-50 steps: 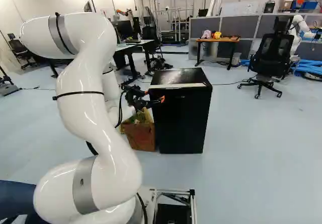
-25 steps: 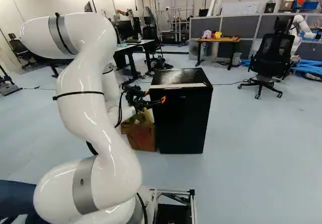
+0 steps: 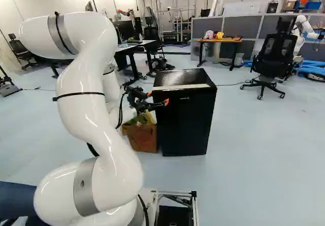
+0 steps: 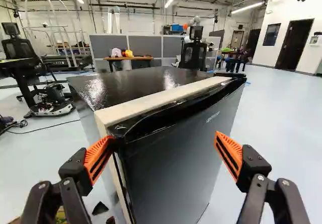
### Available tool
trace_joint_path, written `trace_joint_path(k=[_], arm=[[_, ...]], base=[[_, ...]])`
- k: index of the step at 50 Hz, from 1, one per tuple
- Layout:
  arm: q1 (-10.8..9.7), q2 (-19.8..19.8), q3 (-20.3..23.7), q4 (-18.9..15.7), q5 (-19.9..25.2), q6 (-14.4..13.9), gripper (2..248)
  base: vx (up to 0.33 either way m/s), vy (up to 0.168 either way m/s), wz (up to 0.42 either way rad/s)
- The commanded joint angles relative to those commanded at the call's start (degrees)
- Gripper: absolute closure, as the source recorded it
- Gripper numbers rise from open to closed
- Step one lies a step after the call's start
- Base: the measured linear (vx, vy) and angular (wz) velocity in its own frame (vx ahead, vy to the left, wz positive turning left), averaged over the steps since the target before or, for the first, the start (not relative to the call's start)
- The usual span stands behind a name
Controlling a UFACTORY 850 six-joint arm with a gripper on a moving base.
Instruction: Grab a drink from the fridge
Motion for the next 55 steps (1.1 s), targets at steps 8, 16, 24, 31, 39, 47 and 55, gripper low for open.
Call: trace_joint_path(k=[8,16,24,31,39,47,55], arm=[[0.1,0.3,0.5,1.1,0.0,0.0,3],[0.2,0.6,1.0,2.3,0.0,0.0,3],[0.3,0.9,1.6,3.4,0.0,0.0,3],[0.4,1.1,2.1,4.5,0.0,0.0,3],[0.6,1.4,2.6,5.7,0.0,0.0,3],[0.7,1.7,3.2,6.9,0.0,0.0,3],[0.8,2.0,3.7,8.2,0.0,0.0,3]], base=[[0.000,0.000,0.000],[0.000,0.000,0.000],[0.000,-0.001,-0.004],[0.000,0.000,0.000],[0.000,0.000,0.000],[0.000,0.000,0.000],[0.000,0.000,0.000]])
